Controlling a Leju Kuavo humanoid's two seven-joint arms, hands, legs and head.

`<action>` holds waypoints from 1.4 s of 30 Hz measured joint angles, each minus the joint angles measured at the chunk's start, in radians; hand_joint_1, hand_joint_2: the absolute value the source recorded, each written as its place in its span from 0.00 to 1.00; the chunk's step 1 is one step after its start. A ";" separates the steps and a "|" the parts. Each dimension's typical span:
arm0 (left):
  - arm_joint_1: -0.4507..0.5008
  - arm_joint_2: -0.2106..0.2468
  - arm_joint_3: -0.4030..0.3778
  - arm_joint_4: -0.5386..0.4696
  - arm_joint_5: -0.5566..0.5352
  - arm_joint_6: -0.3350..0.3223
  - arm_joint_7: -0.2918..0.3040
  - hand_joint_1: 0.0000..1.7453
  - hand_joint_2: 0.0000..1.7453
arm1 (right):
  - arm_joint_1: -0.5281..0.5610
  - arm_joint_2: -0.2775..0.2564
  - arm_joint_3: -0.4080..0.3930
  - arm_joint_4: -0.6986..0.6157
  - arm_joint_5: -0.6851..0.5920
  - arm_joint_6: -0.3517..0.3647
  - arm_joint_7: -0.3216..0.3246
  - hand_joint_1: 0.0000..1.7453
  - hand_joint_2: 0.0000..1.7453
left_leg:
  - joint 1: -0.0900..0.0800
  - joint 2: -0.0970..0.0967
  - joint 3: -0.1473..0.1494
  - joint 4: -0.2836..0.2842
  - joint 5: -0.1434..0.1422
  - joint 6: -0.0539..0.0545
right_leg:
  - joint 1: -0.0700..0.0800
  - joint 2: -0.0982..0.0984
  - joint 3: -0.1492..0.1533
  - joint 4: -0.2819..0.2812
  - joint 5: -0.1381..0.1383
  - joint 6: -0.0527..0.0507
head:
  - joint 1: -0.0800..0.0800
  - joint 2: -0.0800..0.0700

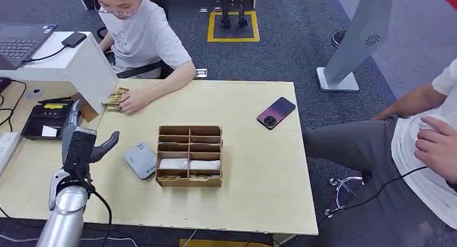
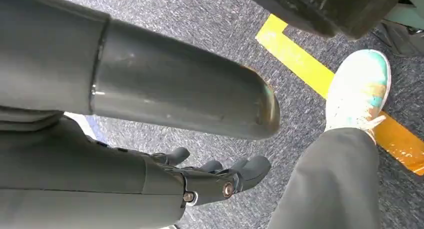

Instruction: Pass the card to the sensor for recognition and then transmit it.

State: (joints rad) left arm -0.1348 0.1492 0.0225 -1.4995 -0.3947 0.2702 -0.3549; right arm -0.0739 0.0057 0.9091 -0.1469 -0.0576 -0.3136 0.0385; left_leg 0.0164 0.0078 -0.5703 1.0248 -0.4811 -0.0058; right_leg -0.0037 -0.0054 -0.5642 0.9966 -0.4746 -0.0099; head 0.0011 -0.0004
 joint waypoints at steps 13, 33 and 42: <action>0.082 0.024 -0.402 -0.093 -0.640 0.258 -0.064 0.00 1.00 | -0.009 -0.002 0.000 0.000 0.005 0.024 -0.006 0.00 0.00 | -0.002 -0.001 0.000 0.000 -0.001 0.001 | -0.001 -0.001 0.000 -0.001 0.000 0.001 | 0.000 0.000; 0.063 0.055 -0.525 -0.092 -0.703 0.296 -0.035 0.00 1.00 | -0.014 -0.002 0.002 0.000 0.006 0.032 0.004 0.00 0.00 | -0.002 -0.001 0.000 0.000 0.000 0.001 | -0.001 -0.001 0.000 -0.001 0.000 0.001 | 0.000 0.000; 0.019 0.068 -0.590 -0.068 -0.792 0.371 0.060 0.00 1.00 | -0.022 0.000 0.018 -0.002 0.022 0.034 0.024 0.00 0.00 | -0.002 -0.001 0.000 0.000 0.000 0.001 | -0.001 -0.001 0.000 -0.001 0.000 0.001 | 0.000 0.000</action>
State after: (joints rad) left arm -0.1160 0.2171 -0.5673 -1.5675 -1.1868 0.6417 -0.2952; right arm -0.0961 0.0053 0.9274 -0.1488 -0.0359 -0.2792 0.0625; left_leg 0.0146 0.0072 -0.5700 1.0246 -0.4814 -0.0052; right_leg -0.0050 -0.0059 -0.5642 0.9961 -0.4744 -0.0093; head 0.0011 -0.0004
